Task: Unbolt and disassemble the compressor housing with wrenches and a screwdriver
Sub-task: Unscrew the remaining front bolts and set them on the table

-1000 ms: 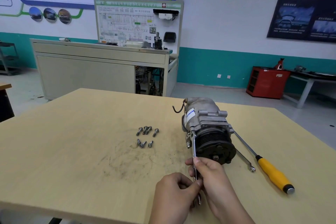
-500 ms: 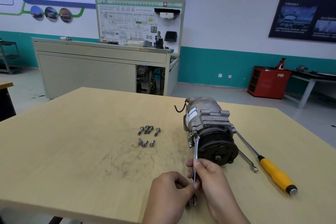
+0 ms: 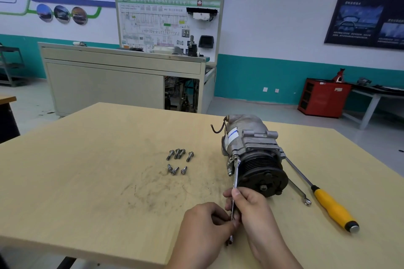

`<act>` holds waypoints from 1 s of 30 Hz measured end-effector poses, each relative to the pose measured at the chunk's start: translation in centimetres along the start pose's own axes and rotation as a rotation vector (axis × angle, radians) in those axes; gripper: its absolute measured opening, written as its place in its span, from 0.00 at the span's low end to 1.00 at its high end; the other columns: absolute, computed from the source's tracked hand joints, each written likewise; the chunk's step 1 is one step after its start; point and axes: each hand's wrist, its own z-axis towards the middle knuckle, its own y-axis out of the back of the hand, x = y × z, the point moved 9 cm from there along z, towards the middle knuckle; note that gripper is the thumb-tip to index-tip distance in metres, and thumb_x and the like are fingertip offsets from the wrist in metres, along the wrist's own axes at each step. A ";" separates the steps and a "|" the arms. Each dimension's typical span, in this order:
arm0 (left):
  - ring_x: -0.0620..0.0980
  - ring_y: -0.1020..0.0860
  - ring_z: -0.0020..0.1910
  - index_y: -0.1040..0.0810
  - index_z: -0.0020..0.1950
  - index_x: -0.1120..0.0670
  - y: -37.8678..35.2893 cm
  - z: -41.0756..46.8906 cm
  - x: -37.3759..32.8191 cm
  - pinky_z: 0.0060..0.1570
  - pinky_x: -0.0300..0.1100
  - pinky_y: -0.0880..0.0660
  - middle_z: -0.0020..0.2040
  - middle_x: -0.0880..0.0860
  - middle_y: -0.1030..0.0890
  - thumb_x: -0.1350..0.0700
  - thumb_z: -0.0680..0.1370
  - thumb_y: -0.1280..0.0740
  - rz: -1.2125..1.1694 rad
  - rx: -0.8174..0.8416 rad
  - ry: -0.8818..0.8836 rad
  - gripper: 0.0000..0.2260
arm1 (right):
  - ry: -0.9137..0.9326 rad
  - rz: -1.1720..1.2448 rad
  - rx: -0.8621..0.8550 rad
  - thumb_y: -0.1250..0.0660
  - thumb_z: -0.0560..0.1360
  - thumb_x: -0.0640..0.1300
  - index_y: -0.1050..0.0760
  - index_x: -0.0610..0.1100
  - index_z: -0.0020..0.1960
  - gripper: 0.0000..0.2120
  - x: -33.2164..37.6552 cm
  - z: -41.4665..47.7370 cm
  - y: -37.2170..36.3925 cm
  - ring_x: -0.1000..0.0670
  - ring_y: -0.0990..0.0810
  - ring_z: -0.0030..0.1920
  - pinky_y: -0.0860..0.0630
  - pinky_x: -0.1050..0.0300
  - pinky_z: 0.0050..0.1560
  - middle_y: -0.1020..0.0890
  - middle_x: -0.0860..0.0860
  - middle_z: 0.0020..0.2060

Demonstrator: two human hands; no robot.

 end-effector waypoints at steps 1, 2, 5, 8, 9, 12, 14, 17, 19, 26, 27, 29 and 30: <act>0.33 0.23 0.29 0.22 0.34 0.47 -0.1 0.0 0.0 0.31 0.26 0.31 0.28 0.43 0.20 0.49 0.68 0.26 0.006 0.007 -0.002 0.07 | -0.004 -0.002 0.000 0.44 0.81 0.37 0.22 0.37 0.42 0.14 0.0 0.0 0.0 0.56 0.34 0.21 0.35 0.65 0.24 0.25 0.51 0.24; 0.33 0.23 0.29 0.23 0.34 0.48 -0.2 0.1 0.0 0.31 0.26 0.31 0.27 0.42 0.20 0.50 0.68 0.26 0.010 0.010 -0.004 0.07 | -0.004 -0.008 -0.002 0.43 0.81 0.37 0.22 0.38 0.42 0.14 0.0 0.0 0.0 0.57 0.34 0.22 0.35 0.64 0.25 0.25 0.52 0.24; 0.34 0.23 0.29 0.22 0.35 0.49 -0.3 0.1 0.0 0.30 0.26 0.31 0.26 0.41 0.21 0.51 0.67 0.26 0.001 0.000 -0.007 0.06 | -0.002 -0.012 -0.002 0.43 0.81 0.37 0.22 0.38 0.42 0.14 0.0 0.1 -0.1 0.57 0.34 0.22 0.34 0.65 0.26 0.25 0.52 0.24; 0.34 0.23 0.29 0.23 0.34 0.49 -0.3 0.0 0.0 0.30 0.26 0.30 0.26 0.39 0.21 0.50 0.68 0.27 0.006 -0.005 -0.013 0.07 | -0.007 -0.007 0.002 0.43 0.80 0.36 0.22 0.37 0.42 0.14 0.0 0.0 -0.1 0.57 0.34 0.21 0.35 0.67 0.24 0.25 0.52 0.23; 0.34 0.23 0.29 0.23 0.35 0.49 -0.3 0.0 0.0 0.31 0.27 0.30 0.26 0.40 0.21 0.50 0.68 0.27 0.009 -0.008 -0.013 0.06 | -0.008 -0.003 0.001 0.43 0.80 0.36 0.22 0.37 0.42 0.13 0.1 -0.1 -0.2 0.57 0.34 0.21 0.35 0.67 0.24 0.25 0.52 0.23; 0.35 0.22 0.29 0.23 0.35 0.48 -0.2 0.0 0.1 0.30 0.27 0.30 0.28 0.43 0.20 0.52 0.69 0.28 -0.003 -0.013 -0.004 0.06 | -0.001 0.003 -0.010 0.43 0.80 0.36 0.23 0.37 0.42 0.13 0.2 -0.3 -0.2 0.58 0.34 0.21 0.36 0.67 0.23 0.25 0.51 0.24; 0.35 0.23 0.28 0.23 0.35 0.48 -0.2 0.0 0.2 0.29 0.27 0.30 0.28 0.44 0.20 0.53 0.69 0.27 -0.020 -0.012 0.000 0.06 | -0.002 0.010 -0.014 0.43 0.80 0.36 0.23 0.37 0.43 0.13 0.2 -0.2 -0.3 0.58 0.33 0.20 0.36 0.67 0.23 0.25 0.50 0.25; 0.36 0.23 0.28 0.23 0.35 0.48 -0.3 0.0 0.2 0.29 0.28 0.30 0.28 0.44 0.19 0.52 0.69 0.27 -0.044 -0.012 0.000 0.06 | -0.006 0.009 -0.021 0.44 0.81 0.37 0.23 0.37 0.43 0.13 0.3 -0.1 -0.1 0.58 0.33 0.20 0.35 0.67 0.22 0.25 0.48 0.26; 0.36 0.23 0.27 0.23 0.34 0.47 -0.3 0.0 0.2 0.30 0.28 0.29 0.28 0.44 0.19 0.53 0.69 0.27 -0.048 -0.015 0.003 0.06 | -0.003 -0.001 -0.026 0.44 0.81 0.37 0.23 0.37 0.43 0.13 0.3 0.1 -0.1 0.58 0.33 0.21 0.35 0.67 0.23 0.25 0.48 0.27; 0.38 0.21 0.31 0.22 0.36 0.47 -0.4 -0.1 0.4 0.33 0.31 0.28 0.32 0.46 0.17 0.51 0.69 0.28 -0.026 -0.024 -0.007 0.05 | 0.003 -0.026 -0.023 0.43 0.81 0.37 0.22 0.38 0.42 0.13 0.3 0.3 -0.1 0.58 0.34 0.20 0.34 0.67 0.23 0.25 0.49 0.26; 0.38 0.21 0.31 0.22 0.36 0.47 -0.4 -0.1 0.4 0.33 0.30 0.28 0.32 0.46 0.18 0.51 0.69 0.28 -0.020 -0.025 -0.009 0.05 | 0.004 -0.025 -0.019 0.43 0.80 0.36 0.22 0.38 0.42 0.13 0.3 0.3 -0.1 0.58 0.34 0.20 0.34 0.66 0.23 0.25 0.49 0.26; 0.37 0.22 0.30 0.22 0.37 0.48 -0.3 -0.2 0.4 0.33 0.30 0.28 0.32 0.45 0.18 0.52 0.69 0.28 -0.013 -0.028 -0.012 0.04 | 0.006 -0.023 -0.020 0.43 0.80 0.37 0.22 0.38 0.42 0.13 0.3 0.2 -0.2 0.58 0.33 0.20 0.35 0.67 0.23 0.25 0.50 0.25; 0.38 0.22 0.30 0.22 0.37 0.48 -0.3 -0.2 0.3 0.33 0.31 0.28 0.32 0.46 0.18 0.52 0.69 0.28 -0.016 -0.029 -0.013 0.04 | 0.007 -0.023 -0.026 0.43 0.80 0.37 0.22 0.38 0.42 0.13 0.2 0.2 -0.2 0.58 0.34 0.20 0.35 0.66 0.23 0.25 0.50 0.25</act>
